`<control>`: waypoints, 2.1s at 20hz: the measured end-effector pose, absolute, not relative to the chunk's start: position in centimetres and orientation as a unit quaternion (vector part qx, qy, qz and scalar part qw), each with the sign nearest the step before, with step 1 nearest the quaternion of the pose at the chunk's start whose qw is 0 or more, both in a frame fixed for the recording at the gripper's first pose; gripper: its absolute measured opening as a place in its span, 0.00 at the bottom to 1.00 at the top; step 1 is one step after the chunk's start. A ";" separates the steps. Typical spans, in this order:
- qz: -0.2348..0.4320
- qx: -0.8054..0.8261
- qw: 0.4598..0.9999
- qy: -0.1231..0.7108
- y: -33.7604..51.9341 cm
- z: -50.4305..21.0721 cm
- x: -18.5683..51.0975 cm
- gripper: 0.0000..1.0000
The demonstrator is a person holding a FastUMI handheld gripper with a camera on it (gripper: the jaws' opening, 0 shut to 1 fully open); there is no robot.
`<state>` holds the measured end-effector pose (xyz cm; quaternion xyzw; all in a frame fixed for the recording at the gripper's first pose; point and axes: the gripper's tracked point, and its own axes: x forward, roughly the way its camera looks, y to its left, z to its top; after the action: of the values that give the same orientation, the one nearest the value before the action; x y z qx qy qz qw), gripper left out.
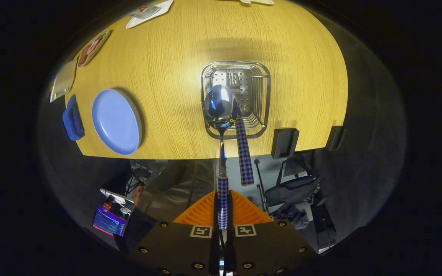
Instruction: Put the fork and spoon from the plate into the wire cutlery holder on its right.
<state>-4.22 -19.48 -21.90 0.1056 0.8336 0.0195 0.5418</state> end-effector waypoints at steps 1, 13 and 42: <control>0.017 0.110 0.541 0.834 -19.5 -22.1 -4.0 0.07; 0.011 0.140 0.493 0.859 -19.3 -23.0 -2.7 0.07; 0.051 0.060 0.471 0.878 -21.6 -22.8 0.5 0.13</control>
<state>0.53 -21.62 -22.83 0.0603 0.8784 0.0511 0.4714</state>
